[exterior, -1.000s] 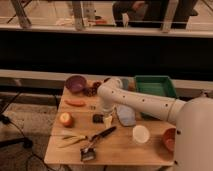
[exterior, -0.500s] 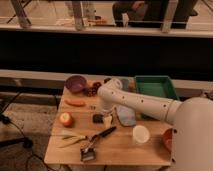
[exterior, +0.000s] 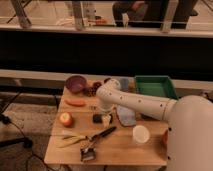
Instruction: Place eraser in red bowl
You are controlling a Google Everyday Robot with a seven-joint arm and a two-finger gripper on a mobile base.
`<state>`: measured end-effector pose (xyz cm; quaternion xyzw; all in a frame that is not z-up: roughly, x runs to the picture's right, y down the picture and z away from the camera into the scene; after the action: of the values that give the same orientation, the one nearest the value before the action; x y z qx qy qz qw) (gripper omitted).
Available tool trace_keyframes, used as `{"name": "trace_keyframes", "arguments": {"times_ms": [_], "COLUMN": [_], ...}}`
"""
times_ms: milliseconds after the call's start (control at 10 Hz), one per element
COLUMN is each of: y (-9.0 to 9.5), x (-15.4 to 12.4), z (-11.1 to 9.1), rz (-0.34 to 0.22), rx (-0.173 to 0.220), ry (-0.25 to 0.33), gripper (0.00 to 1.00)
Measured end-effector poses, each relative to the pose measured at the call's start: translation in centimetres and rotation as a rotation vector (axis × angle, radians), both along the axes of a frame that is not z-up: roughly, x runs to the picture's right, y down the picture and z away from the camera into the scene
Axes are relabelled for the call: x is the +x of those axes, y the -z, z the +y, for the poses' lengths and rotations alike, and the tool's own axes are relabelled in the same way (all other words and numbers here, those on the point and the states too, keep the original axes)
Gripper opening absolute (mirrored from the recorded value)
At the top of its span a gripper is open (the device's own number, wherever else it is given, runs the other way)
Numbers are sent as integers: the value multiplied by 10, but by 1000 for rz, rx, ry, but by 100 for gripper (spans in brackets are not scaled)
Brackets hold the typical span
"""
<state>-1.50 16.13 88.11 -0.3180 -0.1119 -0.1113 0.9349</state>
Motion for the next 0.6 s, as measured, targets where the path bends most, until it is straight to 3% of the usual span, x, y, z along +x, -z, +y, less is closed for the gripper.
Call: {"name": "trace_keyframes", "arguments": {"times_ms": [100, 200, 400, 600], "y": [-1, -1, 2, 6], "x": [2, 8, 13, 14], "z": [0, 2, 6, 7], "rz": [21, 64, 102, 106], "rx": [-9, -34, -84, -94], "ry": [-8, -15, -11, 2], "gripper": [76, 62, 45, 24]}}
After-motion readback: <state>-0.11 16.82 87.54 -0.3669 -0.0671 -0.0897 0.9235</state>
